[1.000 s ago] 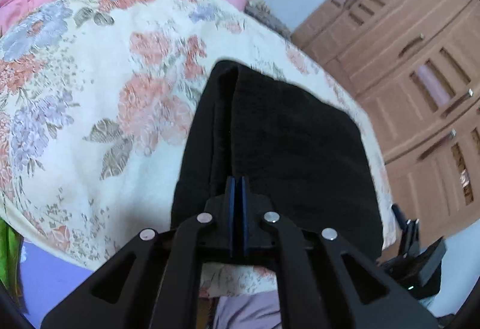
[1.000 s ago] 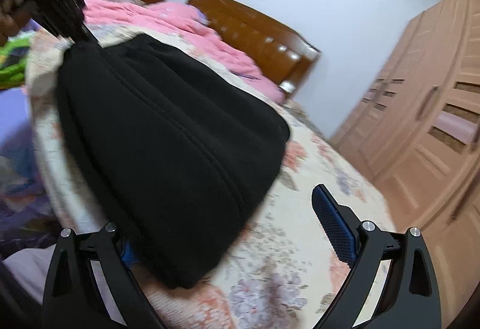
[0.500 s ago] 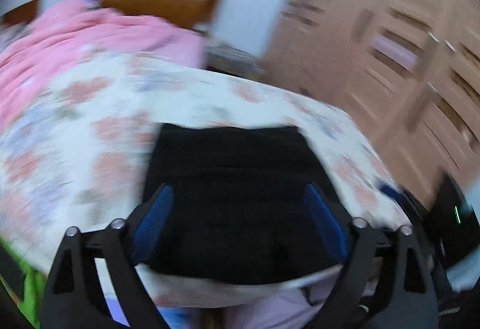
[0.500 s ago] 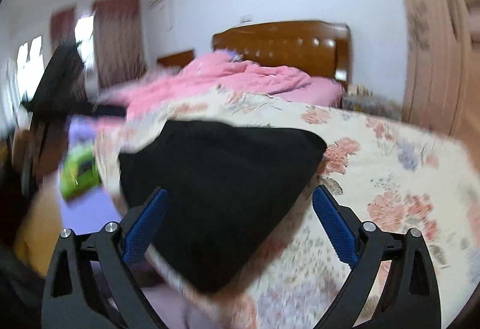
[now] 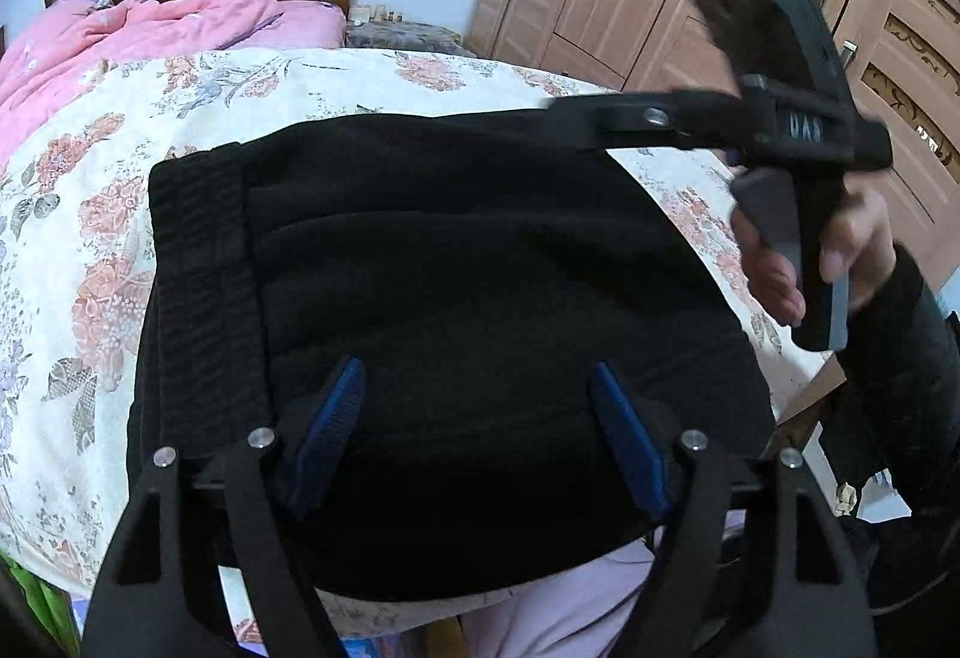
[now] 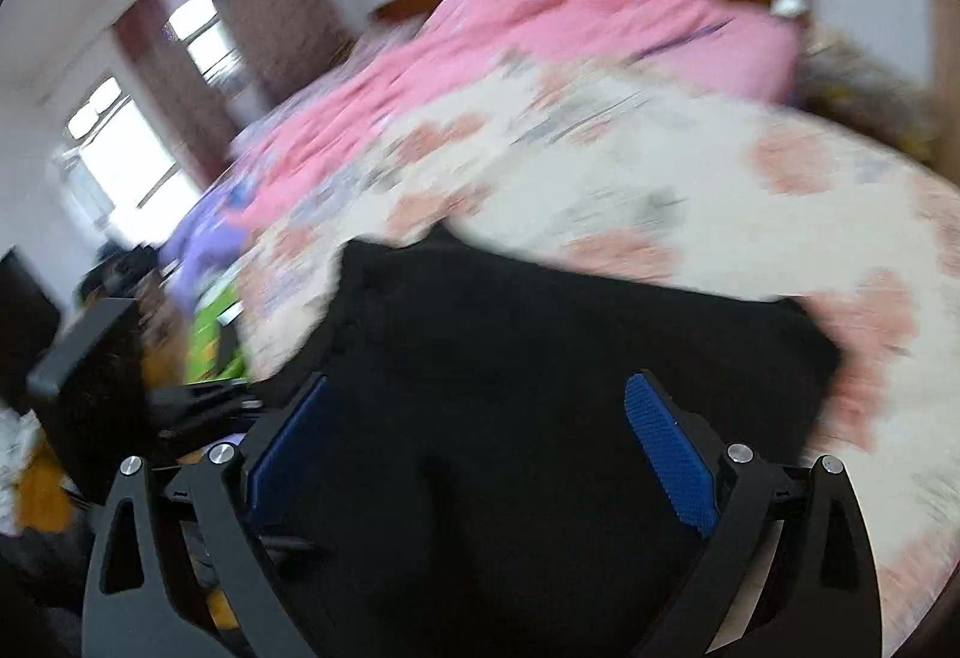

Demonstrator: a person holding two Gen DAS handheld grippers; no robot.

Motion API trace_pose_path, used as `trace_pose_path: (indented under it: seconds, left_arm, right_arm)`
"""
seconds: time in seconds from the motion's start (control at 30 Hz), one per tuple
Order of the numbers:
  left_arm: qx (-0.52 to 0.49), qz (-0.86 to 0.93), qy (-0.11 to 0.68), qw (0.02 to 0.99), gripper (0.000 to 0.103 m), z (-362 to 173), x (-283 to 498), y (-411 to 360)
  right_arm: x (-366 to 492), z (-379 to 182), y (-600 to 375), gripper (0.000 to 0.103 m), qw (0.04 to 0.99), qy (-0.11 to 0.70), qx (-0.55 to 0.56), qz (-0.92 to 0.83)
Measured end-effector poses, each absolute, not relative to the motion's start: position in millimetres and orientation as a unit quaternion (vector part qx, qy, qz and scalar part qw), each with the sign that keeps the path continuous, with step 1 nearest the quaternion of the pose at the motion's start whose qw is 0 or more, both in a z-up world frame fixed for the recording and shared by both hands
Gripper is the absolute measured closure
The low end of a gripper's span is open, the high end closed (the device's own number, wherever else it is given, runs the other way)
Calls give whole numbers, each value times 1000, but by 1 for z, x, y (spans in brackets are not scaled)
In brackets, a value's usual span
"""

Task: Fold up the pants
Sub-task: 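Open the left gripper and press the folded stack flat while the right gripper presses beside it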

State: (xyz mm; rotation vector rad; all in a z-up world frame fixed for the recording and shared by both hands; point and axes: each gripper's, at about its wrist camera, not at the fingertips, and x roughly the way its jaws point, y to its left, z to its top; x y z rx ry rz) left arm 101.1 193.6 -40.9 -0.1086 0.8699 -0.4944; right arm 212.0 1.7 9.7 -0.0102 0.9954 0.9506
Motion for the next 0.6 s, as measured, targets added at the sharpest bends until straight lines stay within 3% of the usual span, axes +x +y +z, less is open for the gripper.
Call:
trace_pose_path:
  seconds: [0.13,0.6]
  left_arm:
    - [-65,-234,407,881,27,-39,97,195]
    - [-71,-219,395,889,28,-42,87,196]
  right_arm:
    - [241,-22,27,6,753,527,-25,394]
    - [246,-8,96,4,758,515,-47,397]
